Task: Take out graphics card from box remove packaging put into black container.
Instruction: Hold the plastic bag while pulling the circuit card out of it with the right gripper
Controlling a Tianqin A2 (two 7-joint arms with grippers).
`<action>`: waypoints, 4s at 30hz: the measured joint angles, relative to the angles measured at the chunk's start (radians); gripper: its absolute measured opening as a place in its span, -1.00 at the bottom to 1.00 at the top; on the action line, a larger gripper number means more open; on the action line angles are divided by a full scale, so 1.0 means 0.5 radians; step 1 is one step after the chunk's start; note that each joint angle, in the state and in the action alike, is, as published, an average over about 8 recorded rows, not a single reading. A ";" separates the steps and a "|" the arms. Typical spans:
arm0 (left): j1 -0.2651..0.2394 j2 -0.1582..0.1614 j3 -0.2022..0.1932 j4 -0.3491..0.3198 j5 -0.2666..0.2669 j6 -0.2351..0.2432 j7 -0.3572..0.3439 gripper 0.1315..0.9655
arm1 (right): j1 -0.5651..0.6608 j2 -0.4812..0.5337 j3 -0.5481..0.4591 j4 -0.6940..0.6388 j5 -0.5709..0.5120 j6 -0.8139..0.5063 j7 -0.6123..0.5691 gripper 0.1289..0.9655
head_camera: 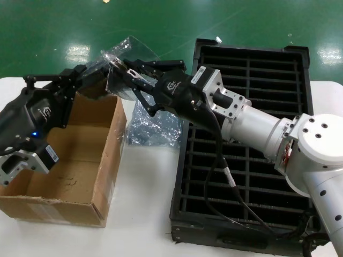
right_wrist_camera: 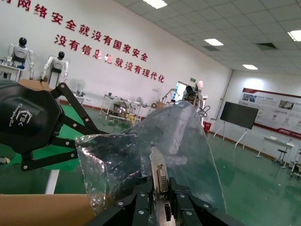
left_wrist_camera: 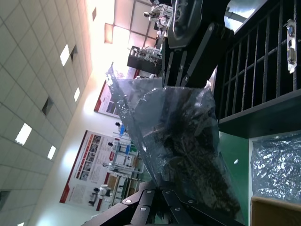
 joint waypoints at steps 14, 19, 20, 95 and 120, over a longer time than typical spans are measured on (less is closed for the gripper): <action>-0.042 -0.002 0.002 0.067 0.003 -0.002 0.029 -0.98 | 0.000 0.002 0.006 0.000 0.003 -0.001 0.004 -0.67; -0.051 -0.002 0.002 0.076 0.002 -0.003 0.035 -0.98 | 0.001 0.003 0.005 0.001 0.003 -0.004 0.004 -0.61; -0.052 -0.001 0.002 0.077 0.002 -0.003 0.035 -0.98 | 0.001 0.003 0.004 0.001 0.002 -0.004 0.004 -0.60; -0.071 0.065 -0.016 0.038 -0.031 0.050 0.161 -0.98 | 0.007 0.028 -0.088 0.053 -0.107 -0.013 0.028 -0.86; -0.215 0.194 -0.081 0.311 -0.075 0.090 0.536 -0.98 | -0.090 0.280 -0.193 0.598 -0.693 0.189 0.780 -0.86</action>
